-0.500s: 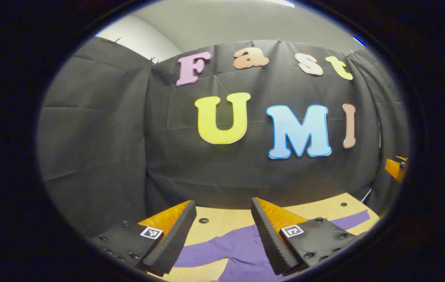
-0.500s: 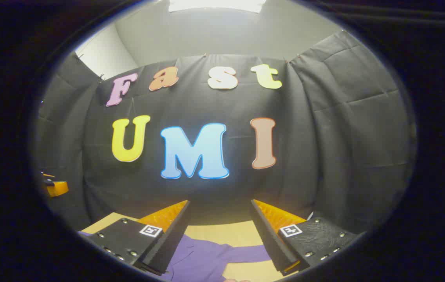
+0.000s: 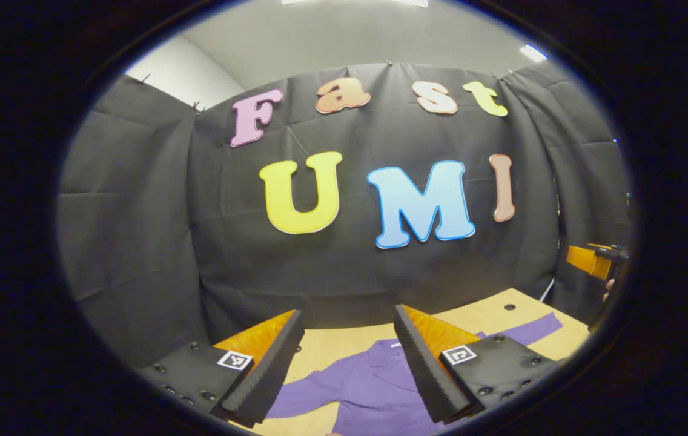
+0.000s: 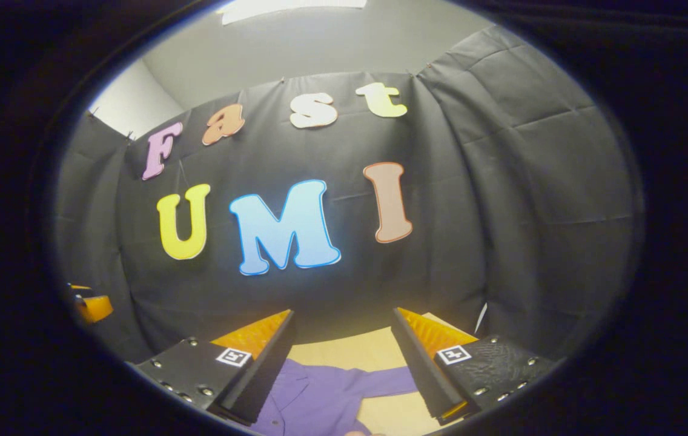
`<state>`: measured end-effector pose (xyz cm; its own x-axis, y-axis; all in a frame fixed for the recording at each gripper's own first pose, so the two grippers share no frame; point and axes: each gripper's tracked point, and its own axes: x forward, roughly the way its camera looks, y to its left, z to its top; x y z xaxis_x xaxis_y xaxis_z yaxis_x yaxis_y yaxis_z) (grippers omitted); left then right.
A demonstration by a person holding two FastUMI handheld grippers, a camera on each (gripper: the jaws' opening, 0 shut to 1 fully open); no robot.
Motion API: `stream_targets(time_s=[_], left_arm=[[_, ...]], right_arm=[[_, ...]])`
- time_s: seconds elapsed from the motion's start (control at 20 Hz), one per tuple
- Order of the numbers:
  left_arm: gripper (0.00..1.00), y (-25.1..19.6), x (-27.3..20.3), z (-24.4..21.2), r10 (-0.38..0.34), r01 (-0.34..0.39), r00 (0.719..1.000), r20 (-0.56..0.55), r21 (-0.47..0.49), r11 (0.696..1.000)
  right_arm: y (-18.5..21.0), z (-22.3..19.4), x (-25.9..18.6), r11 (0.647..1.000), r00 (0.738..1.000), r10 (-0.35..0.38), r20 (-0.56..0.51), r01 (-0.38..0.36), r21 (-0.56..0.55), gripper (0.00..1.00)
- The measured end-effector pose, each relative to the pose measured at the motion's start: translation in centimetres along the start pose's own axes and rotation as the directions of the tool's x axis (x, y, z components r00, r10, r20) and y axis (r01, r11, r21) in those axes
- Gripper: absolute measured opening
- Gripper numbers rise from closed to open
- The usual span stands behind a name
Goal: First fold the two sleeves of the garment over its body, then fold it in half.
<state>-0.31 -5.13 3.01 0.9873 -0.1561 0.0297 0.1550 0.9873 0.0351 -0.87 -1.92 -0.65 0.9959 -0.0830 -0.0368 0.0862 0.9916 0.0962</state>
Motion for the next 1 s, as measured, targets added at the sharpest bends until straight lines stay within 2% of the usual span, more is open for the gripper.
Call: stream_targets(time_s=[0.15,0.35,0.75,1.0], left_arm=[[1.0,-0.7,0.5,-0.8,-0.008,0.007,1.0,-0.004,-0.069,0.998],[1.0,-0.7,0.8,-1.1,-0.004,0.004,1.0,-0.004,-0.097,0.995],[1.0,4.2,1.2,-5.3,0.107,-0.114,0.992,-0.063,-0.13,0.985],[0.99,5.6,0.8,-5.4,0.138,-0.144,0.989,-0.059,-0.118,0.983]], right_arm=[[0.3,2.1,-0.1,0.999,0.999,0.012,0.052,-0.01,-0.045,0.95],[0.4,1.9,-0.2,0.998,0.999,0.018,0.046,-0.015,-0.065,0.95],[-1.5,0.9,-0.4,0.994,1.0,0.008,0.014,-0.007,-0.111,0.95],[-3.8,-0.1,1.3,0.993,1.0,-0.025,-0.002,0.024,-0.119,0.95]])
